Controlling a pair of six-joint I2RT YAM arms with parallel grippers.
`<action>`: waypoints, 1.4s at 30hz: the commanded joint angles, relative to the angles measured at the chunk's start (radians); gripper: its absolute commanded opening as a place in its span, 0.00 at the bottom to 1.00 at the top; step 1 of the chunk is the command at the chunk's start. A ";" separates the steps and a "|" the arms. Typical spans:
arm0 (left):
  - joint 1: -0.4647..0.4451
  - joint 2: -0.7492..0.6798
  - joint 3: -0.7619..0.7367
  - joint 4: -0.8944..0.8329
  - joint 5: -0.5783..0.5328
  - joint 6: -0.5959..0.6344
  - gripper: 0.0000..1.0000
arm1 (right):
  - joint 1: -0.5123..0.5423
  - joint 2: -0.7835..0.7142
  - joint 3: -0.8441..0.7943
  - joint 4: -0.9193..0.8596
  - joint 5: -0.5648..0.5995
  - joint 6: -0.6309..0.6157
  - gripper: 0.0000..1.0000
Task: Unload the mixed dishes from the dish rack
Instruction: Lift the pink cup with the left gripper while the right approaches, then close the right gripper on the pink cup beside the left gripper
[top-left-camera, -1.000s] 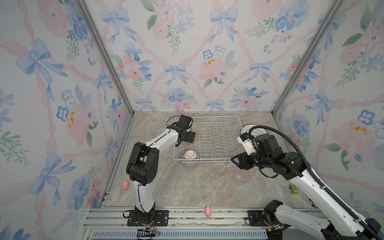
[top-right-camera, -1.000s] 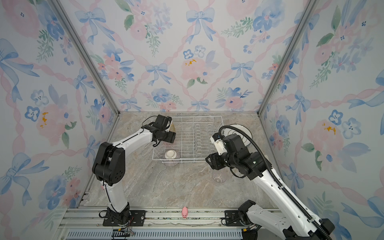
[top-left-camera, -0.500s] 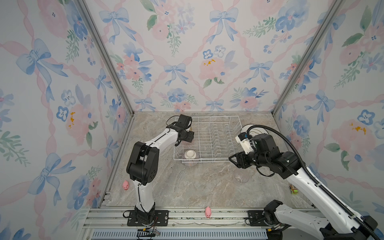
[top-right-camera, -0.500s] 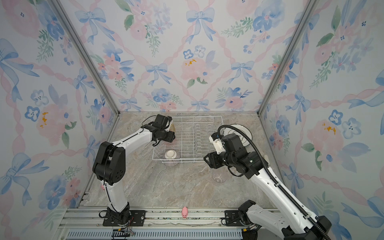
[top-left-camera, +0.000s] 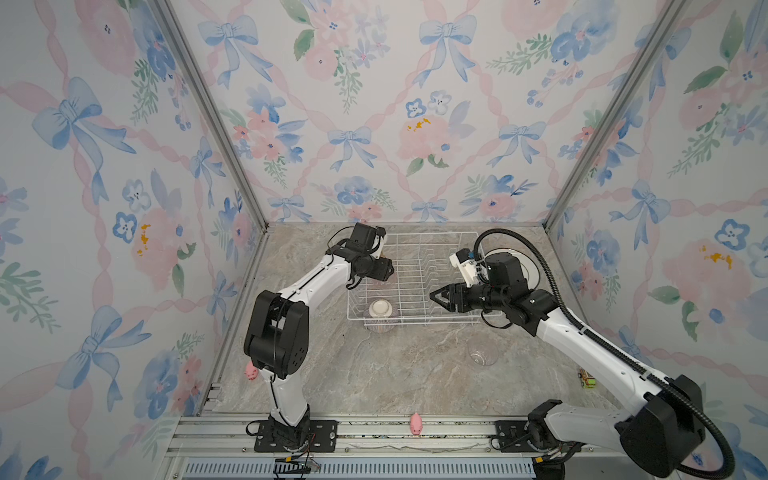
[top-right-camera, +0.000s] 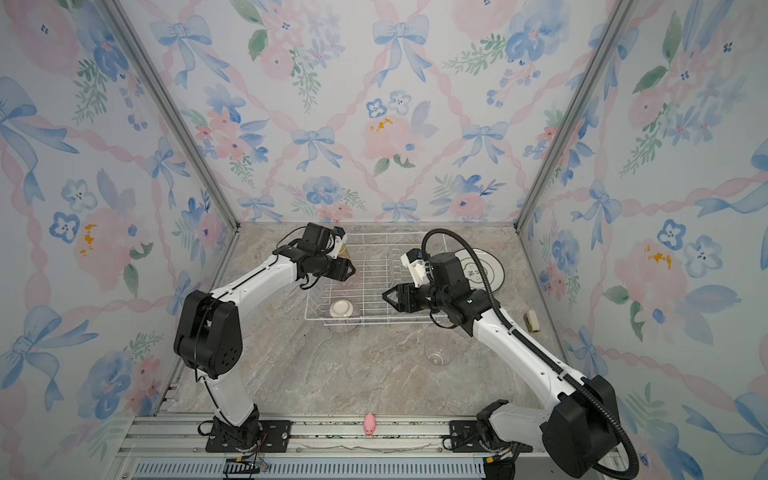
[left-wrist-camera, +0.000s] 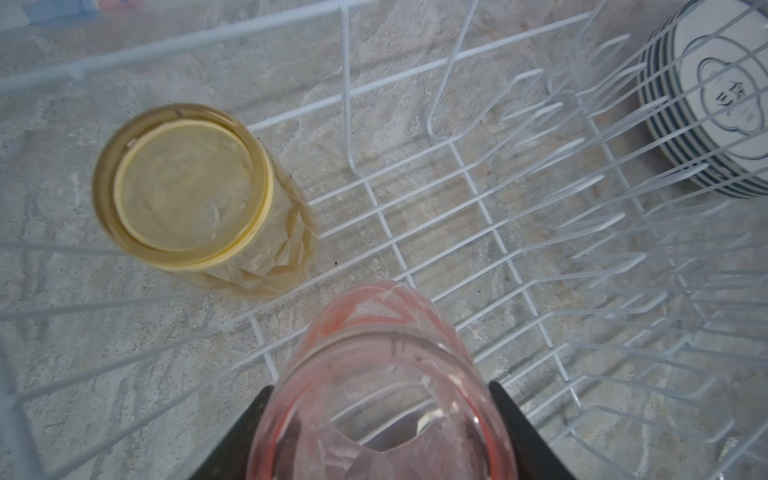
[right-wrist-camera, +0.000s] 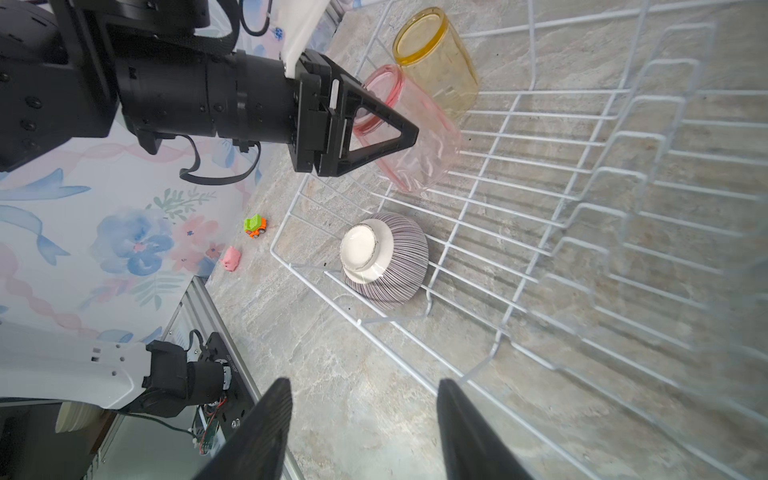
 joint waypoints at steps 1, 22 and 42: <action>0.026 -0.061 0.047 0.010 0.138 0.014 0.49 | -0.042 0.009 -0.009 0.144 -0.104 0.064 0.58; 0.053 -0.151 -0.109 0.672 0.793 -0.379 0.48 | -0.101 -0.054 -0.145 0.561 -0.261 0.211 0.55; -0.001 -0.153 -0.129 0.818 0.868 -0.474 0.49 | -0.134 0.017 -0.072 0.663 -0.213 0.250 0.56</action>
